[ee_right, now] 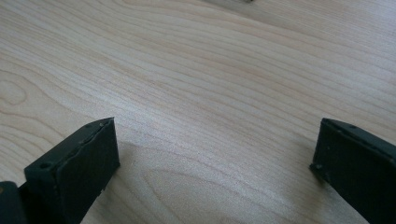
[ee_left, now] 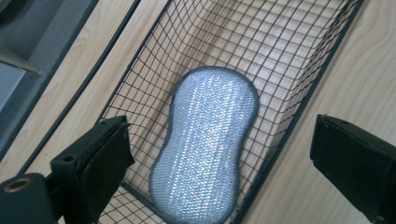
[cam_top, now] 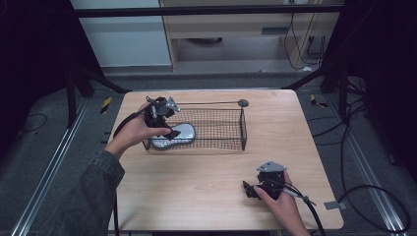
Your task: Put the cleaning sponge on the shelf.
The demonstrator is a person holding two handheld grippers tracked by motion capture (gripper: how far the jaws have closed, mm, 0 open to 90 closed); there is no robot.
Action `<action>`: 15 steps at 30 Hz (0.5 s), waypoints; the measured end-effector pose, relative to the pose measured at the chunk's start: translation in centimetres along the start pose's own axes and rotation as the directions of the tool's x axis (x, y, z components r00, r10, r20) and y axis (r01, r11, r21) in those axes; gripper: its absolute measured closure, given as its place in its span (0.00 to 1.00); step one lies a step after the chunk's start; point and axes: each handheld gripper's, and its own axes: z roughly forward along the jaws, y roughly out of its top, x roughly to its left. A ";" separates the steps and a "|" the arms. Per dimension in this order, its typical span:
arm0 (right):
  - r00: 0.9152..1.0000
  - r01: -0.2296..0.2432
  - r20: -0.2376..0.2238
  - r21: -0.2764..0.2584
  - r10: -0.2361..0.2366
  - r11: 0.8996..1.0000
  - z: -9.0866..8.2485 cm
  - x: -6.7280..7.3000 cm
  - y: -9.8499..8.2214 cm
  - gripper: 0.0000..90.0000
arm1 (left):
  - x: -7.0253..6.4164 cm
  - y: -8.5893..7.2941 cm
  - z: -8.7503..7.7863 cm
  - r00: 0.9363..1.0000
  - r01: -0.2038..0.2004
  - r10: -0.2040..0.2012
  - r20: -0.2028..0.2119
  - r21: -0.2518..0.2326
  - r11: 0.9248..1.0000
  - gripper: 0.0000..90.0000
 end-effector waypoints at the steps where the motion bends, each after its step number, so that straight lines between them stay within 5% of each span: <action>1: 1.000 0.001 0.000 0.000 -0.001 1.000 0.0 0.0 0.0 0.01 | -0.2 0.0 -0.2 1.000 0.008 -0.008 0.000 -0.006 1.000 0.05; 15: 1.000 -0.001 -0.001 0.000 0.001 1.000 0.0 0.0 0.0 0.01 | -3.3 -0.4 -2.4 0.999 0.043 -0.044 -0.014 -0.061 0.997 0.05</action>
